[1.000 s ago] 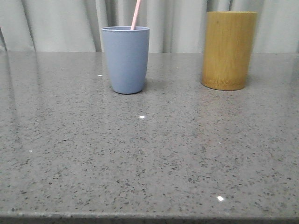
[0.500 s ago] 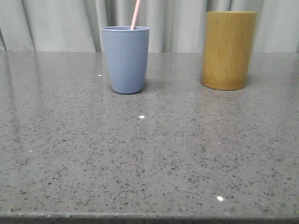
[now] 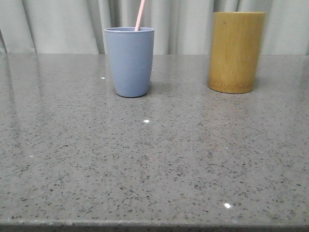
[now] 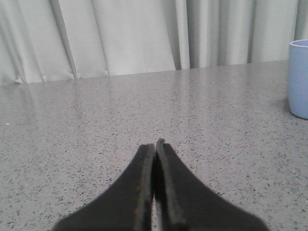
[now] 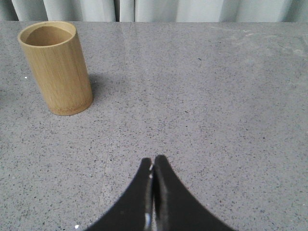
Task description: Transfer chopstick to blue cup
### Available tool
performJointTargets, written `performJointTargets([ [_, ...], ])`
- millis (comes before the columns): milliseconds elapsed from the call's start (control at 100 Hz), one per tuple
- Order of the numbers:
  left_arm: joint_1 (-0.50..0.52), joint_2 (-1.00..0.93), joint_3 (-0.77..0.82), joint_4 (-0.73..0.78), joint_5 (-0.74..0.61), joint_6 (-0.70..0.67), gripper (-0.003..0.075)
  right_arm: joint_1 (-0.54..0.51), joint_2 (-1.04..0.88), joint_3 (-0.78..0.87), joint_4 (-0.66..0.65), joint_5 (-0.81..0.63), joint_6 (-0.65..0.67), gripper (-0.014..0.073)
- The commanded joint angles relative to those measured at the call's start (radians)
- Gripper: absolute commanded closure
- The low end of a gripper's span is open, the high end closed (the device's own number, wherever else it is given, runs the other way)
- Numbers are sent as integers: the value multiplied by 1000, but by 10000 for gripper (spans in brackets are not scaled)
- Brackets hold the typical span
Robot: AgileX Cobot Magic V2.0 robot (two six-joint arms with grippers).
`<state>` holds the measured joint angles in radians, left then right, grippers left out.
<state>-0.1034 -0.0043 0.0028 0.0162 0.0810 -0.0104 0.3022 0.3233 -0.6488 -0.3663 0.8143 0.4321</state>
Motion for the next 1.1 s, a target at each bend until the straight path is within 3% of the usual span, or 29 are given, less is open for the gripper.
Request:
performJointTargets([
  [0, -2, -34, 7, 3, -81, -12, 739, -7, 7, -26, -33, -62, -7, 662],
  [180, -2, -34, 7, 3, -81, -12, 739, -7, -29, 5, -42, -102, -7, 662],
  [410, -2, -34, 7, 3, -81, -12, 739, -69, -158, 205, 19, -353, -33, 662],
  [530, -2, -34, 7, 3, -81, -12, 739, -145, -234, 323, 141, -471, -145, 662],
  [730, -2, -34, 7, 3, -81, -12, 739, -245, -347, 462, 385, -552, -457, 662],
  [1090, -2, -34, 7, 3, -81, -12, 739, -290, -354, 588, 334, -690, -440, 662],
])
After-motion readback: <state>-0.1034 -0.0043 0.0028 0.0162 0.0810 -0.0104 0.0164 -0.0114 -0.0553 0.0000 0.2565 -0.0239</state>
